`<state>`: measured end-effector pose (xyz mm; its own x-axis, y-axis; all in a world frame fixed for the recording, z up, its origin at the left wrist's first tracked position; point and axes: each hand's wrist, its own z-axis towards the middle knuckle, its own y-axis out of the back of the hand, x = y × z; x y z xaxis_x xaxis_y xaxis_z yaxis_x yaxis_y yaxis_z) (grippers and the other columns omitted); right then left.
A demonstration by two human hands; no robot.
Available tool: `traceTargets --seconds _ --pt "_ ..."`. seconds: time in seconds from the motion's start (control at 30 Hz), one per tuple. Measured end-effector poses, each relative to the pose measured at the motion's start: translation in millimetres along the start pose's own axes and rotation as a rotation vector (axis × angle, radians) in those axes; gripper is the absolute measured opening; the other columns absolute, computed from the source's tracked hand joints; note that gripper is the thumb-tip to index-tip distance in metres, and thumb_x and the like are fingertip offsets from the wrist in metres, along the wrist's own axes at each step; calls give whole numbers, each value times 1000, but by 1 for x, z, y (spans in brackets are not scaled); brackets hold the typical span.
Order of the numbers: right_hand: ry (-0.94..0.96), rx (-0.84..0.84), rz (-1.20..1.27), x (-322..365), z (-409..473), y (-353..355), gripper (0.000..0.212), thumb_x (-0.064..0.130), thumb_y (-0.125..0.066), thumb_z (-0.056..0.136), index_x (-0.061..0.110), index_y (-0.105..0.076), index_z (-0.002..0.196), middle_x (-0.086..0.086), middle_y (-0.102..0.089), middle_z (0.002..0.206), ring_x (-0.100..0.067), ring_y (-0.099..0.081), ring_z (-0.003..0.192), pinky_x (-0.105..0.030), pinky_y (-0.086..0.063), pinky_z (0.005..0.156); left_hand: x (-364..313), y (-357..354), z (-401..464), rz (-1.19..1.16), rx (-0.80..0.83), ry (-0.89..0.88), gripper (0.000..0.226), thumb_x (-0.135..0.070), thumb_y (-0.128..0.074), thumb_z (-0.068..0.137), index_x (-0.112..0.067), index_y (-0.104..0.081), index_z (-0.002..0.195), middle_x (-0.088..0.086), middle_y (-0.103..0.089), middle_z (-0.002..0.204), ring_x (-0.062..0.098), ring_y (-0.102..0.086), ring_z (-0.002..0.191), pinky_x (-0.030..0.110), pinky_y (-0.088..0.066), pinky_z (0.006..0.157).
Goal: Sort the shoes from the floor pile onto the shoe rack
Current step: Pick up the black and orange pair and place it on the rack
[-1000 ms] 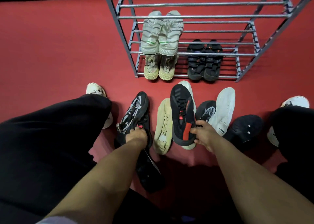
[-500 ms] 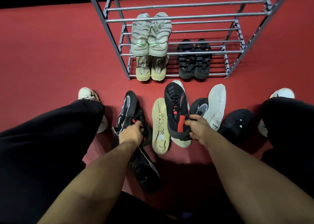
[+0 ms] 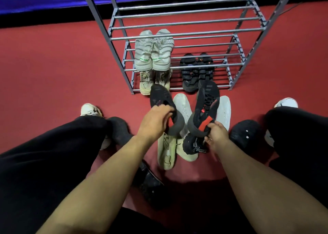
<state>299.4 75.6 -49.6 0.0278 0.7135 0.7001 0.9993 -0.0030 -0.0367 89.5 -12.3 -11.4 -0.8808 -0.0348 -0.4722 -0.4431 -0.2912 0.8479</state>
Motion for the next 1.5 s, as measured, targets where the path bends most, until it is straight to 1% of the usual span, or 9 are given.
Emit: traceTargets --seconds 0.13,0.27,0.4,0.53,0.73,0.87,1.1,1.33,1.5 --pt "-37 10 -49 -3 3 11 29 15 -54 90 27 -58 116 -7 -62 105 -16 -55 68 -20 -40 43 4 -55 -47 -53 429 150 24 -26 -45 97 -18 -62 111 10 -66 108 33 -62 97 34 -47 80" --pt "-100 40 -233 -16 4 16 12 15 -52 90 24 -57 96 -6 -65 115 -26 -62 104 -28 -45 59 10 -72 -57 -156 317 356 22 -10 -54 91 -15 -68 108 7 -64 113 29 -63 102 23 -41 82" --pt "-115 62 -326 -24 5 20 18 11 -55 91 24 -55 103 -6 -66 114 -24 -64 102 -28 -47 58 11 -67 -41 -114 236 443 36 -20 -62 88 -26 -60 124 3 -50 125 28 -55 108 32 -44 95" --pt "-176 112 -381 -25 4 18 44 10 -61 88 28 -42 124 -4 -66 113 -23 -67 94 -32 -53 60 23 -71 -40 -320 301 910 56 -31 -70 85 -7 -48 131 16 -57 122 32 -55 113 43 -44 101" --pt "-248 192 -369 -27 0 15 55 10 -59 87 34 -32 128 -2 -64 104 -28 -70 90 -39 -59 69 20 -70 -31 -688 391 1167 29 -32 -74 82 -4 -65 81 10 -63 61 23 -56 49 33 -55 56" --pt "-249 189 -279 -13 -3 17 45 12 -56 90 29 -44 129 -10 -65 120 -31 -69 93 -35 -58 66 14 -57 -26 -1007 363 1356 19 -26 -75 78 -12 -63 81 1 -64 57 14 -59 52 17 -45 41" --pt "-170 250 -70 3 -14 12 23 15 -57 91 31 -67 104 -4 -75 97 -23 -73 78 -30 -58 60 5 -39 -25 -1215 207 1365 18 -24 -74 78 -14 -66 92 1 -61 76 11 -54 68 17 -45 42" --pt "-43 319 11 21 -21 7 58 6 -50 86 50 -60 121 6 -78 99 -17 -73 83 -32 -57 67 -1 -27 -25 -1258 153 1139 8 -19 -63 89 -24 -68 88 -4 -65 73 11 -55 61 21 -43 48" --pt "12 322 -17 65 -11 10 54 6 -48 90 48 -60 123 6 -78 94 -16 -75 79 -31 -57 66 -19 -20 18 -1305 90 1039 2 -17 -62 91 -18 -64 90 -6 -68 59 8 -55 48 19 -45 45"
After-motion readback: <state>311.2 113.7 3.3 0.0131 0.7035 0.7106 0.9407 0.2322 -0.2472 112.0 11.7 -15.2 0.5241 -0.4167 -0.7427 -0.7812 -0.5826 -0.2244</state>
